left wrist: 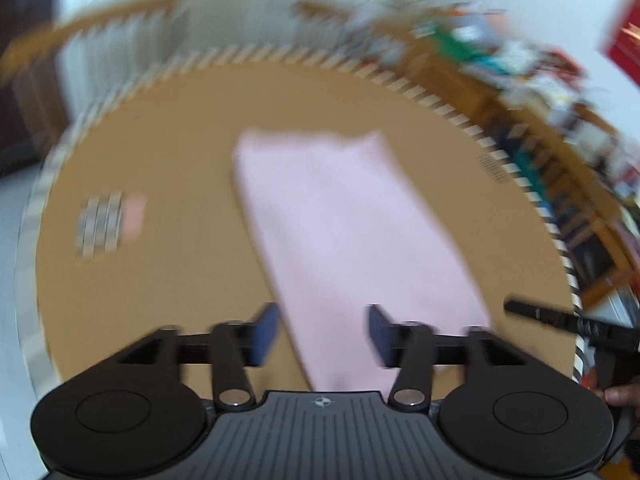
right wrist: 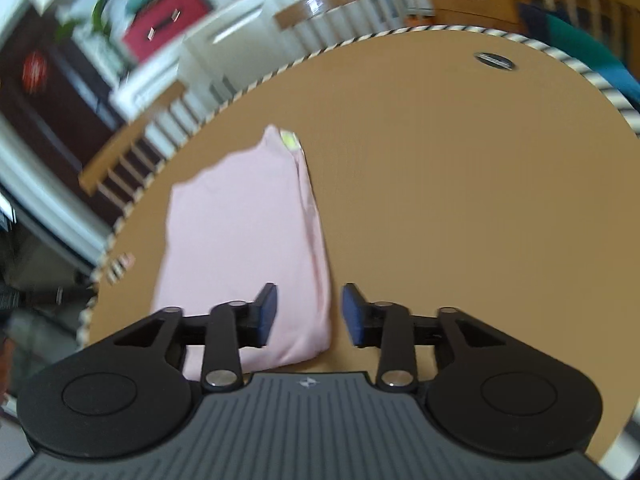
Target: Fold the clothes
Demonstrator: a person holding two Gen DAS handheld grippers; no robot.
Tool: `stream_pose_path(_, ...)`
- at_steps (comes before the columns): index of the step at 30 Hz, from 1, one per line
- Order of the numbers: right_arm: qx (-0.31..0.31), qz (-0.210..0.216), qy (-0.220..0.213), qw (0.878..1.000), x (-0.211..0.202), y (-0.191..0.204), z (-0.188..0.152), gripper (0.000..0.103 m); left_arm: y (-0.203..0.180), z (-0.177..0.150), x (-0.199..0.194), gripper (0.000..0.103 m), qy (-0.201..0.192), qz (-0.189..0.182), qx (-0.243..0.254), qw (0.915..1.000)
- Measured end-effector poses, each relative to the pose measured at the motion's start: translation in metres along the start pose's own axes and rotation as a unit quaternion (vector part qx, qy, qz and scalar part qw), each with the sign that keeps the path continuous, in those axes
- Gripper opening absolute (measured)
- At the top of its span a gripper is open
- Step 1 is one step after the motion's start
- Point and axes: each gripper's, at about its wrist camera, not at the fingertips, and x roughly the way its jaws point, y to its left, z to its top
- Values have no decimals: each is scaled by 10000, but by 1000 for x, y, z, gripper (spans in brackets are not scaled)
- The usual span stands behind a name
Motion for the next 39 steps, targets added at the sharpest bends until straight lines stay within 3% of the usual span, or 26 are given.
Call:
stream_pose_path(3, 606, -63, 10, 9981, -6, 4, -17, 42, 18, 62, 22, 67, -152, -327, 1163, 9926)
stream_pose_path(6, 1468, -293, -4, 9887, -2, 12, -37, 42, 43, 116, 73, 67, 187, -968, 1858, 9776)
stream_pose_path(10, 2718, -720, -520, 9583, 9, 35, -73, 43, 64, 176, 155, 67, 854, -1897, 2330, 9500)
stream_pose_path(12, 3242, -882, -938, 9372, 14, 53, -89, 54, 73, 192, 187, 67, 1122, -2283, 2391, 9371)
stream_pose_path(17, 4025, -1071, -1613, 8947, 36, 82, -108, 54, 80, 195, 236, 67, 1790, -2997, 2600, 9003)
stream_pose_path(21, 4462, -1323, -1806, 8665, 57, 87, -116, 52, 70, 187, 259, 67, 2164, -3170, 2911, 8763)
stream_pose_path(23, 4591, -1287, -1996, 8561, 72, 89, -119, 53, 71, 188, 267, 78, 2323, -3354, 2878, 8664)
stream_pose_path(27, 4668, -1220, -2173, 8485, 87, 89, -118, 51, 65, 179, 272, 79, 2790, -3714, 2806, 8399)
stream_pose_path(28, 4699, -1161, -2196, 8470, 89, 88, -119, 49, 62, 176, 271, 79, 2803, -3707, 2872, 8376)
stream_pose_path(30, 4738, -1114, -2214, 8450, 94, 88, -120, 37, 58, 173, 271, 70, 2857, -3639, 2943, 8363)
stream_pose_path(31, 4732, -1151, -2221, 8447, 92, 89, -120, 33, 57, 171, 273, 50, 2968, -3608, 2880, 8359)
stream_pose_path(32, 4725, -1188, -2229, 8443, 91, 90, -120, 26, 58, 167, 275, 22, 3058, -3602, 2765, 8368)
stream_pose_path(35, 4823, -1236, -2282, 8367, 91, 90, -119, 17, 61, 156, 280, 19, 3221, -3593, 2445, 8411)
stream_pose_path(36, 4761, -1326, -2249, 8398, 90, 92, -118, 9, 60, 154, 279, 19, 3191, -3575, 2424, 8436)
stream_pose_path(39, 4553, -1577, -2158, 8493, 88, 99, -111, 6, 62, 151, 275, 18, 3126, -3534, 2202, 8537)
